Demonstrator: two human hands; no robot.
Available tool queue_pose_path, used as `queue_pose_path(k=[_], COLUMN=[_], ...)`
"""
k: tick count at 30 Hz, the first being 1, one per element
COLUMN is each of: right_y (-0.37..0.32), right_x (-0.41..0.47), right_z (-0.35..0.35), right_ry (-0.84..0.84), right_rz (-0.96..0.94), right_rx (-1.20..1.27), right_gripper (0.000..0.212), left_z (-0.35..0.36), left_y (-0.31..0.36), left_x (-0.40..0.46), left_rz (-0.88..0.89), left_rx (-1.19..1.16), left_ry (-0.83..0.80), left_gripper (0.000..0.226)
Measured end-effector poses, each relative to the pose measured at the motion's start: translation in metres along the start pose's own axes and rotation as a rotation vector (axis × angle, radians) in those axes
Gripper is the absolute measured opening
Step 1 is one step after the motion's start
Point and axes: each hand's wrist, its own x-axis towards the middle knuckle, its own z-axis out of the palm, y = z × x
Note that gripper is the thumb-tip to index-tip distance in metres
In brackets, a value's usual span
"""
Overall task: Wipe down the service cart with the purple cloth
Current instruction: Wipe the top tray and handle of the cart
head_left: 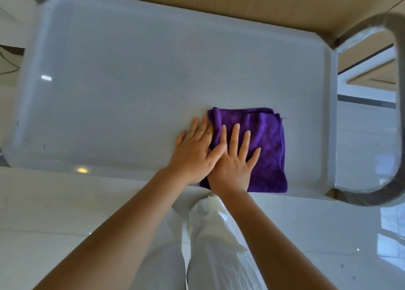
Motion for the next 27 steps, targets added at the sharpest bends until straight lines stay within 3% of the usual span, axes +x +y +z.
queue_pose_path(k=[3,7,9,13,17,21,23,27], right_y=[0.0,-0.015,-0.029,-0.058,-0.102,-0.144,-0.154,-0.164], right_x=[0.0,0.001,0.002,0.002,-0.003,-0.008,-0.007,-0.008], right_z=[-0.004,-0.009,-0.009,-0.012,-0.008,0.0,0.002,0.0], right_ry=[-0.04,-0.032,-0.048,-0.065,-0.073,-0.091,-0.092,-0.069], right_rz=[0.004,0.064,0.084,0.085,-0.026,-0.151,-0.167,-0.122], right_rx=[0.028,0.071,0.085,0.077,0.049,-0.022,-0.038,0.03], right_gripper=[0.064,0.065,0.06,0.059,0.061,0.075,0.072,0.059], left_z=[-0.021,-0.034,-0.037,-0.043,-0.05,-0.064,-0.074,-0.089], left_y=[-0.026,-0.085,-0.1,-0.103,-0.11,-0.117,-0.128,-0.178], left_x=[-0.01,-0.038,-0.048,-0.047,-0.049,-0.055,-0.061,-0.078], left_rz=[0.081,-0.021,-0.066,-0.072,-0.019,0.047,0.042,-0.036], left_rx=[-0.057,0.19,0.128,-0.049,-0.118,-0.317,-0.38,-0.109], left_ry=[-0.05,0.119,0.138,0.041,0.007,-0.006,0.011,0.214], left_gripper=[0.063,0.075,0.084,0.068,0.059,0.064,0.068,0.069])
